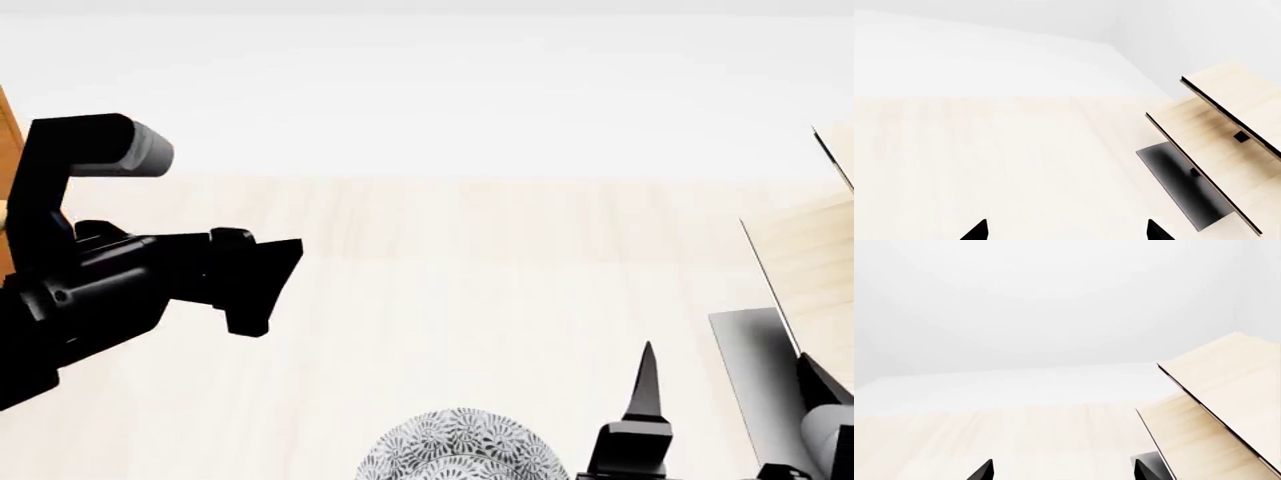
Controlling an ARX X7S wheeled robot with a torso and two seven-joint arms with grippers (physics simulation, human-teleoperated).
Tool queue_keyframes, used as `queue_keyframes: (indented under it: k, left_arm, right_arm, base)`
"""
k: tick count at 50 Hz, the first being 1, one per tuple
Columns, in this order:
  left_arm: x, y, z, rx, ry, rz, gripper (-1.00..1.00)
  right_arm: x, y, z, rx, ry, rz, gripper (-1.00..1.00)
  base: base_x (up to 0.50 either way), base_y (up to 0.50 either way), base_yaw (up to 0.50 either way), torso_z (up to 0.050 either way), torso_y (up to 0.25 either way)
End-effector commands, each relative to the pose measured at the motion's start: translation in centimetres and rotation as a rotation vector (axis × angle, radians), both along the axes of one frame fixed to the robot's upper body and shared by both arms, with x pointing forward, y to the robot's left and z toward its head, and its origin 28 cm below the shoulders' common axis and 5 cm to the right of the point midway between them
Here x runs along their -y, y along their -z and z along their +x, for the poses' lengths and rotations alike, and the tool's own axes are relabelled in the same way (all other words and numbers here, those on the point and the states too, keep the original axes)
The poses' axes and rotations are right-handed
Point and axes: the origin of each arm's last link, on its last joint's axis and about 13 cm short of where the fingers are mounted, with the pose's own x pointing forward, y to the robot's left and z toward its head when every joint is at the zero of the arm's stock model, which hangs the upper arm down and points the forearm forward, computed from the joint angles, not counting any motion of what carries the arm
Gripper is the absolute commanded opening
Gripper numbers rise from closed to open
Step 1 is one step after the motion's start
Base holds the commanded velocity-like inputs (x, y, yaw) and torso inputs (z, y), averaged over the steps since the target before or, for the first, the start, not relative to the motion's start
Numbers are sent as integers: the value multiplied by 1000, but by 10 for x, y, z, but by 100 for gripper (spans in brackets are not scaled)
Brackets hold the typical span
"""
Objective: Close the top drawer of the cabinet and put the bowl on top of it.
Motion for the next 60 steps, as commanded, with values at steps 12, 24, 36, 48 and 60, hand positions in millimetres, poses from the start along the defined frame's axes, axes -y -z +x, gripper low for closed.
queue_keyframes:
  k: [12,24,36,48,60]
  left_arm:
    - [13,4,8,-27,34,7,100]
    - [19,10,11,-93,87,40,100]
    - [25,20,17,-143,119,55,100]
    - [24,36,9,-167,137,90,100]
    - [26,53,7,-195,171,132,100]
  right_arm:
    - [-1,-3,-4,4,0,0,100]
    - [-2,-6,-7,12,-2,-2,100]
    - [-2,-5,-6,8,0,-2,100]
    - [-3,2,-4,-1,-5,7,100]
    - [-2,4,-5,-6,-2,11,100]
  base:
    - [0,0,0,0,0]
    - [0,0,0,0,0]
    - [0,0,0,0,0]
    - [0,0,0,0,0]
    - [0,0,0,0,0]
